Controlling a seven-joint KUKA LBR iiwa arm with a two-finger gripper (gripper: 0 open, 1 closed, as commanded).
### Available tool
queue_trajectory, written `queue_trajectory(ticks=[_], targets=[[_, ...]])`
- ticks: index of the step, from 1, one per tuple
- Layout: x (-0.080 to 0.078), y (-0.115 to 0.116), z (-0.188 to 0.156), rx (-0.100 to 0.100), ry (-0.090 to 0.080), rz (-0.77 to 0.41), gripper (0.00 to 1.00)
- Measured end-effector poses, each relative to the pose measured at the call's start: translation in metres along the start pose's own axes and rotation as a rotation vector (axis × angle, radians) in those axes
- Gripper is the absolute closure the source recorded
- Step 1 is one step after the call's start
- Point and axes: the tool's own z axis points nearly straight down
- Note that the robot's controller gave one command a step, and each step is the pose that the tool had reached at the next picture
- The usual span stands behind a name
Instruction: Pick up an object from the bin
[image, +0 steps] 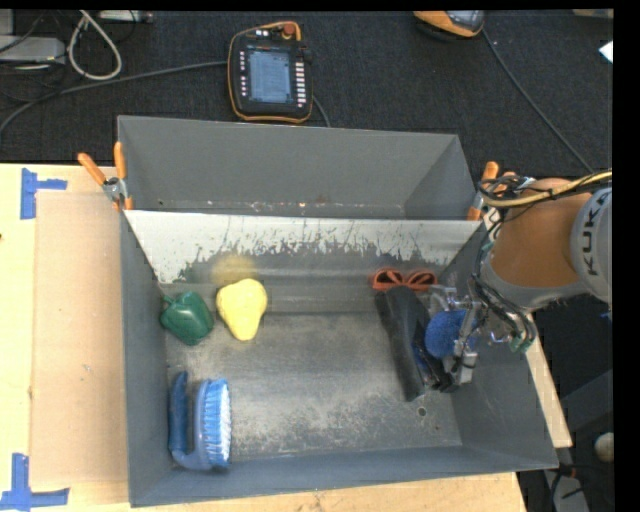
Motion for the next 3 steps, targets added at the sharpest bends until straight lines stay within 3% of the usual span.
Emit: queue_trajectory(ticks=[1, 2, 3], targets=[[-0.029, 0.079, -0.001, 0.004, -0.012, -0.206, 0.0], [0.029, 0.001, 0.006, 0.0, 0.0, -0.078, 0.0], [-0.034, 0.083, 0.005, 0.004, -0.024, -0.625, 1.0]])
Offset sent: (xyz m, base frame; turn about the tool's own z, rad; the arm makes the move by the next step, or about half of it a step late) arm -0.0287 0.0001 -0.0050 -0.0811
